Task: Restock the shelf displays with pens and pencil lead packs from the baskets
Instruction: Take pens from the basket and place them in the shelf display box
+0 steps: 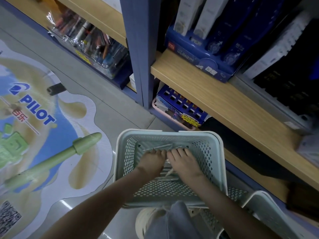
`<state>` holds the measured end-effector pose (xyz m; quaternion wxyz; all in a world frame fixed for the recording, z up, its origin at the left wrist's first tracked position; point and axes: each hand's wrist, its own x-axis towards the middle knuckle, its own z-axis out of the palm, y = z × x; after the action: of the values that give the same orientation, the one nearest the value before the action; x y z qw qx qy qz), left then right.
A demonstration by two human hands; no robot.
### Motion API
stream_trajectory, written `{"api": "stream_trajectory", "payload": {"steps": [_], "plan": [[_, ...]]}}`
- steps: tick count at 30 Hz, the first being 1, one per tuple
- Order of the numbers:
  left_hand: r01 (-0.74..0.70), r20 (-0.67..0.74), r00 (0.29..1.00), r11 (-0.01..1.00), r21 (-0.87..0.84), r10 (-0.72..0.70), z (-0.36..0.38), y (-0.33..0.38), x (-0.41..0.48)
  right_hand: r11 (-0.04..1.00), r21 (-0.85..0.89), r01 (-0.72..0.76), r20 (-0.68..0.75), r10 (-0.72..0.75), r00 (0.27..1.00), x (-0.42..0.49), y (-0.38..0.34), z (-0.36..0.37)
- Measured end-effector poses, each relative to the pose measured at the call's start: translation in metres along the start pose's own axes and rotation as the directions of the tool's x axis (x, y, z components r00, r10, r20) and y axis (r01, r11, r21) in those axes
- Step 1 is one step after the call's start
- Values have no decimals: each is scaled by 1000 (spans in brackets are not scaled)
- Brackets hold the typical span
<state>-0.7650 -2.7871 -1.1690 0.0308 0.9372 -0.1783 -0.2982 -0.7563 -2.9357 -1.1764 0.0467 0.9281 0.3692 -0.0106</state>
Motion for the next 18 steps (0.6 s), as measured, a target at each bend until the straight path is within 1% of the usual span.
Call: {"api": "stream_trajectory", "payload": {"steps": [2, 4, 5, 7, 8, 12, 14, 16, 18], "plan": [[15, -16, 1000, 1000, 26, -15, 0, 1, 0, 1000, 15, -9, -22, 9, 1000, -1, 3, 1], [40, -50, 998, 996, 83, -35, -3, 3, -3, 1000, 19, -17, -5, 17, 1000, -3, 5, 1], [29, -61, 998, 994, 103, -23, -3, 4, -4, 1000, 10, -29, 13, 29, 1000, -4, 5, 1], [46, -96, 995, 996, 80, -38, -1, 5, -3, 998, -13, -53, 47, 54, 997, -7, 5, 2], [57, -143, 989, 996, 75, -46, 1, 5, -2, 998, -23, -64, 52, 65, 997, -8, 5, 3], [82, -219, 974, 991, 108, -56, 5, 9, -1, 994, -31, -106, 38, 107, 994, -11, 2, 5], [70, -230, 972, 991, 111, -43, 6, 9, 0, 992, 4, -127, 73, 126, 989, -13, 2, 9], [49, -228, 973, 993, 108, -23, 10, 8, 2, 988, 62, -139, 145, 129, 981, -12, 3, 14], [15, -189, 982, 991, 133, 10, 11, 6, 1, 985, 101, -137, 207, 114, 972, -9, 4, 17]]}}
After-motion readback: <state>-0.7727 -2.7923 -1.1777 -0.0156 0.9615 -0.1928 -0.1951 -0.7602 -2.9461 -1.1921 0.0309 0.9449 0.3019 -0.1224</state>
